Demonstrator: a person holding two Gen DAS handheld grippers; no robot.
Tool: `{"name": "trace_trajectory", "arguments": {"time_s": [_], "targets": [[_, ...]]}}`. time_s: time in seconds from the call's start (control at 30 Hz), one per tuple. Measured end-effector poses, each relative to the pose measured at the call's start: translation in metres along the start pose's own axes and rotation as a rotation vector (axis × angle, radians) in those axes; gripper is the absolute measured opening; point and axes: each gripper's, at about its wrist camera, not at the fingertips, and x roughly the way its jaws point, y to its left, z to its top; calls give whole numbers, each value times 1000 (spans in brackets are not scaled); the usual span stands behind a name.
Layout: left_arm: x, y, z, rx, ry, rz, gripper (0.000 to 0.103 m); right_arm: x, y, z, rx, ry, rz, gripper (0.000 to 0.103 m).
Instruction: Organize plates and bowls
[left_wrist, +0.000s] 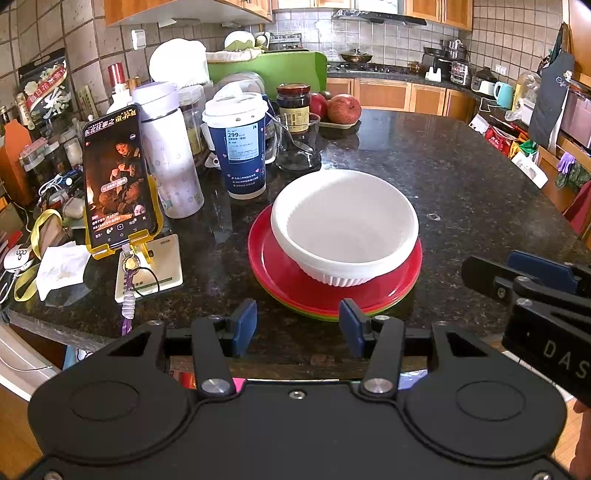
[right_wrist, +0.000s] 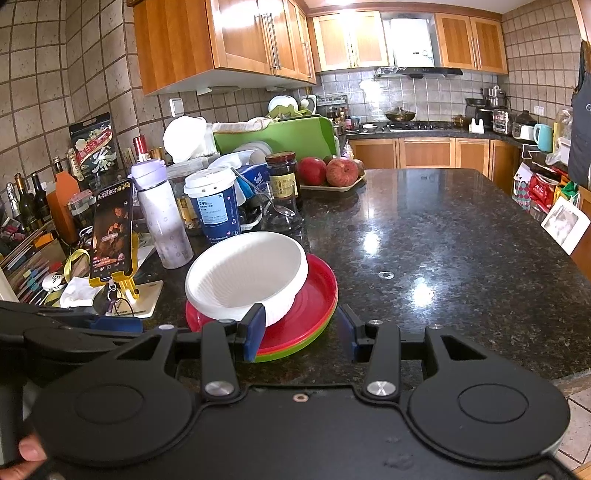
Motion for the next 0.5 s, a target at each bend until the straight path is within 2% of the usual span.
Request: {"name": "trace_trajectory", "arguments": {"time_s": [0.5], "targets": [[6,3,5,-7,11,0,57,9,-1,2,-1,14,4,45]]}}
